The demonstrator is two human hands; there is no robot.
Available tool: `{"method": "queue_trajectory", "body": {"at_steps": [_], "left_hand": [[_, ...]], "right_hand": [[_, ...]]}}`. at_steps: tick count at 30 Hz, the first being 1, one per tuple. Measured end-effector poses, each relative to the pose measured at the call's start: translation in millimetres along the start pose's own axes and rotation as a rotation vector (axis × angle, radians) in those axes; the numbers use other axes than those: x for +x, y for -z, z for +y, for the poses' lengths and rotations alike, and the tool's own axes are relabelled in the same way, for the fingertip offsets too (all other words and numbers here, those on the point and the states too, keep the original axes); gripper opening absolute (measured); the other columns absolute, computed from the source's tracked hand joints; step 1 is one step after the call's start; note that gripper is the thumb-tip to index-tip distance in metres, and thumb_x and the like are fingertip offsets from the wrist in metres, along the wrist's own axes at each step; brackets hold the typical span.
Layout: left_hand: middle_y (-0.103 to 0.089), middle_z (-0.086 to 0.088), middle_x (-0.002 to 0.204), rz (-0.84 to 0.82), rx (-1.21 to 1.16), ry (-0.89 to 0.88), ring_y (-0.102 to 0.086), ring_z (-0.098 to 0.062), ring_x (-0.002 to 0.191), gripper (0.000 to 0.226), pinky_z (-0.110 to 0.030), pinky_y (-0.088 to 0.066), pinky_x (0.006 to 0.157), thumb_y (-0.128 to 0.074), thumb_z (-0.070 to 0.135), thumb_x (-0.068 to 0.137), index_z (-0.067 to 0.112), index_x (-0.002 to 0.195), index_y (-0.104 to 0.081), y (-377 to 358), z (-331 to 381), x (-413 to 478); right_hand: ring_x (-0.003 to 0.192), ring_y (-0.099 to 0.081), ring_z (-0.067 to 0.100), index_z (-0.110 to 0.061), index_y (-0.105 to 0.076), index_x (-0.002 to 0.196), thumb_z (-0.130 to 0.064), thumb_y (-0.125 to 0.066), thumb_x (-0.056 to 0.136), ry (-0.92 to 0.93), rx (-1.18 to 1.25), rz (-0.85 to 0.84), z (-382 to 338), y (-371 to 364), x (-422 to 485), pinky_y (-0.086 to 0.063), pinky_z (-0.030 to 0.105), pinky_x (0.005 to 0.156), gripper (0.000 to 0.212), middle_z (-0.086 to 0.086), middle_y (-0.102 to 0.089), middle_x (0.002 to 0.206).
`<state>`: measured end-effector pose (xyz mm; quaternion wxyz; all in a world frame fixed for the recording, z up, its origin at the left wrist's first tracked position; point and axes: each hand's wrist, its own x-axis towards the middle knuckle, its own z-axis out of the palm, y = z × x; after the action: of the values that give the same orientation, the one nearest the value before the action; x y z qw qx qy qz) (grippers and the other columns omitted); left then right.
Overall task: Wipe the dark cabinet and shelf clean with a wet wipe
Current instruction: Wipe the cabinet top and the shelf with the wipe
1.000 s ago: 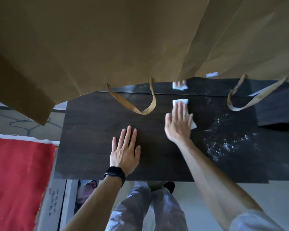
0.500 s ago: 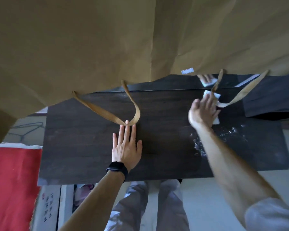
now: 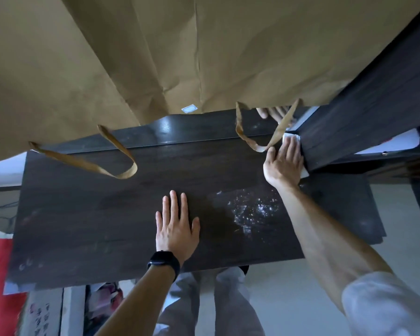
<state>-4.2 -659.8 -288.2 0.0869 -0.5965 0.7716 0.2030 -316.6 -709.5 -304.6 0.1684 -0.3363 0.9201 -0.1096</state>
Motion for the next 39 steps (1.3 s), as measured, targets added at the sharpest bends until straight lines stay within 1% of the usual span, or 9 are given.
{"method": "queue_trajectory", "body": {"at_steps": [5,8,14,18,21,26,28,33,39], "left_hand": [[0.009,-0.009,0.166,-0.035,0.017,0.059,0.006,-0.028,0.152,0.076,-0.05,-0.013,0.121,-0.034,0.052,0.1,0.015,0.159,-0.001,2.9,14.8,0.6],[0.009,-0.007,0.166,-0.037,-0.006,0.084,0.006,-0.027,0.152,0.077,-0.052,-0.014,0.121,-0.035,0.051,0.099,0.015,0.159,-0.002,3.9,18.9,0.1],[0.006,-0.003,0.166,-0.005,-0.02,0.097,0.004,-0.024,0.153,0.077,-0.054,-0.015,0.12,-0.036,0.054,0.099,0.018,0.159,-0.004,1.2,16.7,-2.3],[0.004,0.001,0.167,0.01,-0.039,0.094,0.004,-0.021,0.153,0.075,-0.054,-0.015,0.121,-0.036,0.055,0.099,0.021,0.159,-0.006,-0.4,13.2,-4.4],[0.003,0.003,0.167,0.007,-0.055,0.095,0.003,-0.02,0.153,0.073,-0.054,-0.014,0.12,-0.035,0.054,0.099,0.023,0.159,-0.007,-3.0,10.7,-9.6],[0.002,0.004,0.167,0.018,-0.06,0.074,0.002,-0.019,0.153,0.072,-0.053,-0.017,0.12,-0.036,0.053,0.099,0.024,0.159,-0.008,-10.5,4.5,-25.5],[0.001,0.004,0.166,0.024,-0.065,0.056,0.001,-0.019,0.153,0.073,-0.052,-0.017,0.12,-0.036,0.054,0.099,0.024,0.159,-0.009,-12.4,1.1,-30.2],[0.005,0.007,0.166,-0.004,-0.052,-0.007,0.004,-0.016,0.152,0.073,-0.048,-0.014,0.122,-0.035,0.055,0.099,0.026,0.159,-0.004,-9.0,-10.9,-29.6],[0.012,0.01,0.164,-0.057,-0.031,-0.082,0.008,-0.014,0.152,0.073,-0.046,-0.01,0.123,-0.037,0.052,0.1,0.027,0.159,-0.001,3.5,-22.6,-34.5]], "right_hand": [[0.153,0.009,0.015,-0.009,0.0,0.158,-0.047,-0.019,0.102,-0.241,0.113,-0.006,-11.0,-1.5,-34.6,-0.002,0.049,0.123,0.071,0.004,0.006,0.167],[0.153,0.012,0.018,-0.007,0.002,0.158,-0.05,-0.02,0.101,-0.242,0.081,0.001,14.9,-9.7,-81.7,-0.004,0.051,0.123,0.075,0.008,0.008,0.167],[0.153,0.008,0.018,-0.01,0.001,0.158,-0.056,-0.015,0.1,0.08,-0.099,-0.006,66.5,-12.3,-106.7,-0.001,0.051,0.123,0.075,0.007,0.005,0.167],[0.154,-0.005,0.018,-0.013,-0.01,0.159,-0.053,-0.019,0.1,0.338,-0.126,-0.019,79.1,0.9,-67.4,-0.011,0.052,0.123,0.071,0.006,-0.008,0.166],[0.154,-0.001,0.017,-0.013,-0.009,0.159,-0.054,-0.015,0.1,0.343,-0.115,-0.051,80.6,-0.8,-76.3,-0.011,0.052,0.123,0.071,0.005,-0.004,0.167],[0.153,0.006,0.012,-0.02,0.0,0.159,-0.053,-0.011,0.103,0.645,-0.151,-0.186,93.4,-15.8,-151.4,-0.005,0.046,0.123,0.066,-0.003,0.004,0.167],[0.153,0.005,0.013,-0.019,0.001,0.159,-0.053,-0.01,0.103,0.568,-0.144,-0.156,98.8,-10.7,-140.2,-0.005,0.044,0.124,0.067,-0.001,0.004,0.167],[0.154,-0.003,0.02,-0.011,-0.003,0.158,-0.051,-0.009,0.098,0.234,-0.117,-0.044,79.6,7.3,-69.1,-0.012,0.053,0.122,0.073,0.007,-0.002,0.167],[0.153,0.003,0.016,-0.018,0.006,0.157,-0.054,-0.006,0.098,0.32,-0.121,-0.098,52.7,-12.7,-105.4,-0.001,0.048,0.121,0.07,0.003,0.004,0.167]]}}
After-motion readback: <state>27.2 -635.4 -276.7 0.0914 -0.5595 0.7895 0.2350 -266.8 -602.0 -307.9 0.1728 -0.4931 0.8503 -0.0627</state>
